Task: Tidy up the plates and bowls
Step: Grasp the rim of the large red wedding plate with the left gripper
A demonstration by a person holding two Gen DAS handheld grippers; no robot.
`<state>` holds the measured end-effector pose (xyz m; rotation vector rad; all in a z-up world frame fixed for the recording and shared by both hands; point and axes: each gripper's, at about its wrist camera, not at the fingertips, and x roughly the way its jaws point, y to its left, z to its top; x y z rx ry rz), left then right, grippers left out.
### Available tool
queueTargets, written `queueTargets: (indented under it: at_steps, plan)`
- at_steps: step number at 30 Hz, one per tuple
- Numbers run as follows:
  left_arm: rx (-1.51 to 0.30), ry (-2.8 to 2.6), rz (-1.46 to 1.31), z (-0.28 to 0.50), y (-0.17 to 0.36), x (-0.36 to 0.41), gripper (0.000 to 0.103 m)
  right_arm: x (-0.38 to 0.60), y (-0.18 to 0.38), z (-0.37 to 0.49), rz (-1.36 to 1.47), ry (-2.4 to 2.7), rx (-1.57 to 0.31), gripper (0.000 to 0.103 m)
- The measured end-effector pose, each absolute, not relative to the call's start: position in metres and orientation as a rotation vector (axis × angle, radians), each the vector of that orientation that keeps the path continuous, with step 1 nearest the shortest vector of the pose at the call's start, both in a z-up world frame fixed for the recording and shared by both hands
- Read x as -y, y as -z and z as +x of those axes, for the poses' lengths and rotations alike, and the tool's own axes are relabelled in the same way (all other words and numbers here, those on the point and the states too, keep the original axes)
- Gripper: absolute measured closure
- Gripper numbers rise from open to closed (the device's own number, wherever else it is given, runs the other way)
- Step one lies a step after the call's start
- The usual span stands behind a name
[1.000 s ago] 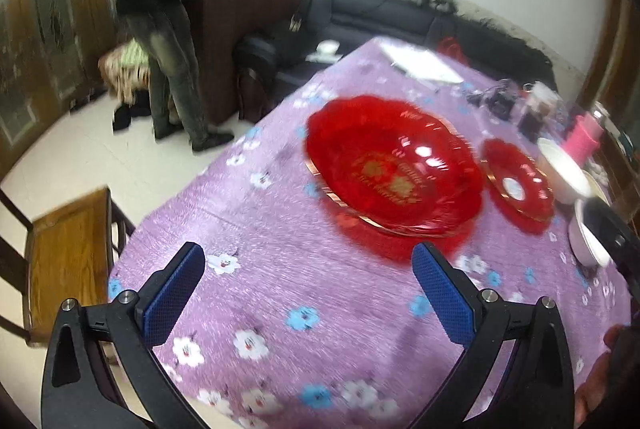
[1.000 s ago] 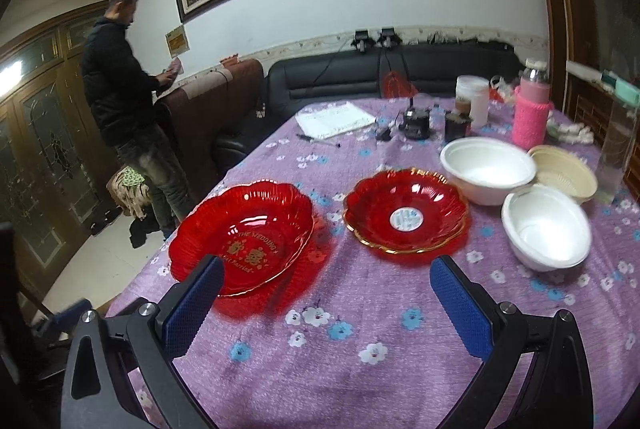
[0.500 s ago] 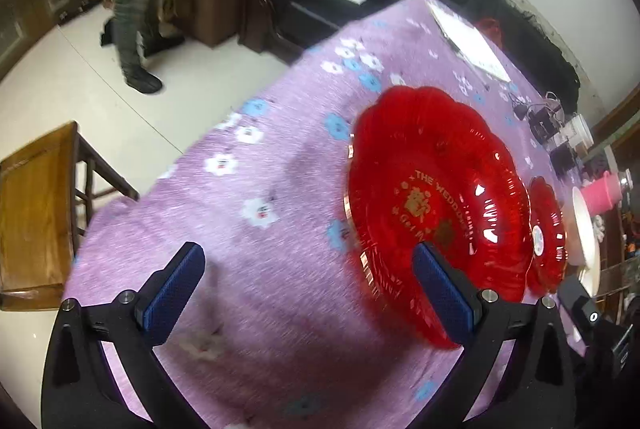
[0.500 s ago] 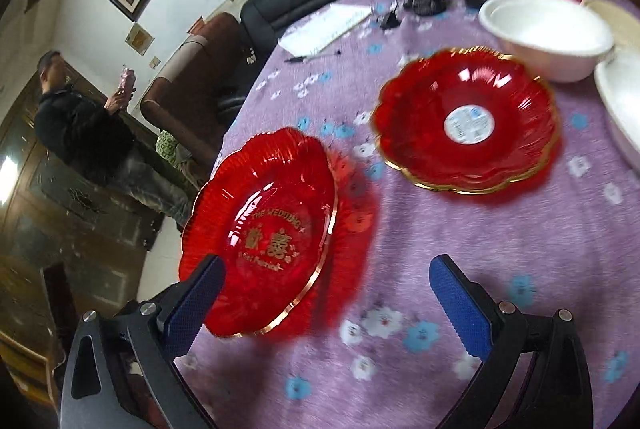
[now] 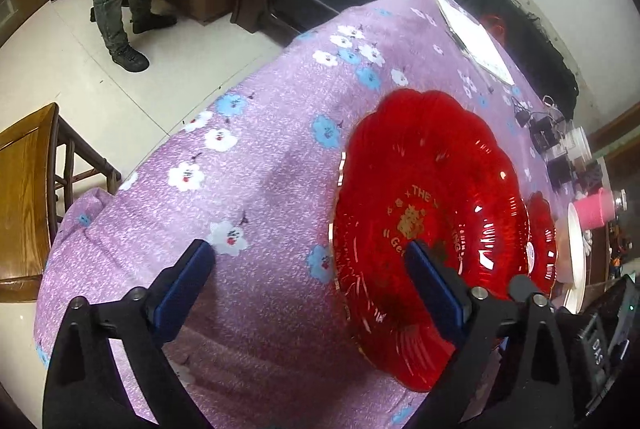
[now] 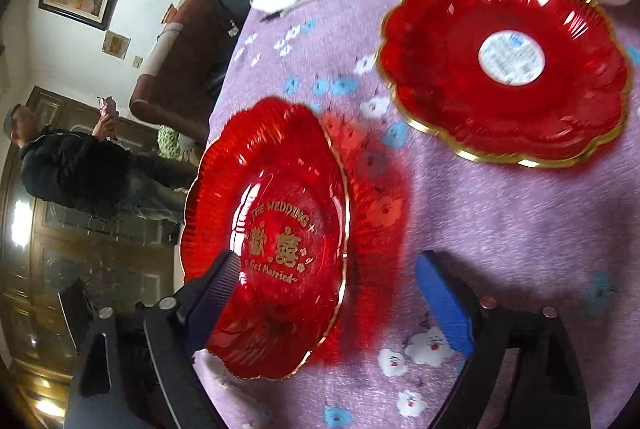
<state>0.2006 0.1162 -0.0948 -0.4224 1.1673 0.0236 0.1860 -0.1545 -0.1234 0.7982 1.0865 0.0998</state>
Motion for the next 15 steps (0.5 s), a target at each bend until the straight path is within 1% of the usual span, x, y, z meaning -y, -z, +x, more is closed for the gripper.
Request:
queueTargets:
  at_steps: [1, 2, 3, 4, 6, 7, 8, 9, 11, 12, 13, 14, 15]
  plan:
    - [-1.172, -0.017, -0.424, 0.202, 0.096, -0.115, 0.018, 0.154, 0.126, 0.189, 0.804, -0.104, -1.096, 0.017]
    - [-1.177, -0.002, -0.431, 0.203, 0.097, -0.114, 0.031, 0.153, 0.127, 0.191, 0.808, -0.106, -1.100, 0.020]
    - [-1.183, 0.021, -0.442, 0.204, 0.098, -0.111, 0.038, 0.153, 0.128, 0.193, 0.808, -0.104, -1.098, 0.021]
    - [-1.191, 0.039, -0.446, 0.205, 0.099, -0.109, 0.051, 0.153, 0.127, 0.193, 0.808, -0.105, -1.096, 0.023]
    - [-1.191, 0.055, -0.427, 0.206, 0.100, -0.105, 0.058, 0.153, 0.128, 0.197, 0.809, -0.108, -1.100, 0.031]
    - [-1.189, 0.063, -0.424, 0.207, 0.100, -0.103, 0.073, 0.153, 0.129, 0.199, 0.816, -0.108, -1.105, 0.037]
    - [-1.201, 0.084, -0.435, 0.208, 0.101, -0.102, 0.082, 0.154, 0.131, 0.200, 0.828, -0.106, -1.111, 0.043]
    - [-1.205, 0.084, -0.438, 0.208, 0.102, -0.102, 0.084, 0.154, 0.133, 0.201, 0.835, -0.106, -1.110, 0.047]
    - [-1.190, 0.078, -0.433, 0.207, 0.102, -0.103, 0.090, 0.155, 0.136, 0.205, 0.840, -0.115, -1.116, 0.070]
    - [-1.189, 0.072, -0.426, 0.206, 0.102, -0.103, 0.092, 0.155, 0.138, 0.207, 0.838, -0.119, -1.125, 0.075]
    - [-1.187, 0.067, -0.423, 0.206, 0.103, -0.104, 0.094, 0.153, 0.140, 0.209, 0.831, -0.122, -1.134, 0.083]
    - [-1.181, 0.069, -0.427, 0.205, 0.103, -0.106, 0.094, 0.151, 0.142, 0.210, 0.804, -0.110, -1.139, 0.090]
    - [-1.181, 0.073, -0.425, 0.204, 0.103, -0.106, 0.094, 0.151, 0.142, 0.211, 0.791, -0.102, -1.135, 0.093]
